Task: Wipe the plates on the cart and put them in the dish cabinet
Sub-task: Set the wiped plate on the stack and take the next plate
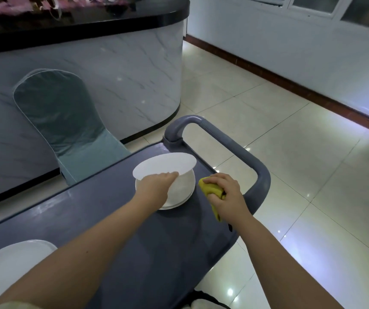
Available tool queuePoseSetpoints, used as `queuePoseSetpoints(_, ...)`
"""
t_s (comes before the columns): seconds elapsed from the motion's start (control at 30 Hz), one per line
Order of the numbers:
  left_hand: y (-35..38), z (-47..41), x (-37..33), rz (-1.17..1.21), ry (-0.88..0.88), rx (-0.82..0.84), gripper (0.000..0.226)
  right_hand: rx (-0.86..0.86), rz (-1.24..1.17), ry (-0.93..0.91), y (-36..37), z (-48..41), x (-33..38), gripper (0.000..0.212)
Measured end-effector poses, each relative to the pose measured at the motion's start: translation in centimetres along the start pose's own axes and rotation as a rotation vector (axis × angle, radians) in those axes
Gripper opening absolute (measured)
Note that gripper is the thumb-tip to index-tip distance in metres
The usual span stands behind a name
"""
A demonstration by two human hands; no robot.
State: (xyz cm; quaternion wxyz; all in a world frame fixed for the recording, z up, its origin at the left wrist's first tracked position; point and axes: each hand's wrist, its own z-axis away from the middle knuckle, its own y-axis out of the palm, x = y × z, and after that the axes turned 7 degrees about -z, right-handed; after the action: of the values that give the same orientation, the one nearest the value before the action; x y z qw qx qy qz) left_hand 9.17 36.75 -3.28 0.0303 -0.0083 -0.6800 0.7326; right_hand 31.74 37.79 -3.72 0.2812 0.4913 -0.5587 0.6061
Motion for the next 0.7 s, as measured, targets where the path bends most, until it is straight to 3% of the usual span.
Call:
queuePoseSetpoints(0.2,4.8,1.2,-0.6,0.142,0.053,0.062,0.036,0.042,-0.016,0.032,0.7,0.5,-0.4,0.052)
queuePoseSetpoints(0.3,7.3,1.9,-0.5,0.175,0.09,-0.037,0.025,0.074,-0.006,0.041,1.0,1.3,-1.2,0.052)
queuePoseSetpoints(0.4,8.7,2.1,-0.4,0.143,0.102,-0.087,0.032,0.109,0.009,0.057,0.9,1.9,-1.8,0.048)
queuePoseSetpoints(0.5,8.7,2.3,-0.7,0.098,0.048,-0.124,0.04,0.14,0.023,0.046,1.3,1.9,-1.9,0.044)
queuePoseSetpoints(0.6,6.9,3.3,-0.7,0.112,-0.081,-0.095,0.035,0.179,0.044,-0.012,2.7,1.3,-1.0,0.04)
queuePoseSetpoints(0.7,5.2,5.7,0.5,0.115,-0.204,-0.188,0.031,0.248,0.031,-0.098,5.5,0.2,0.7,0.038)
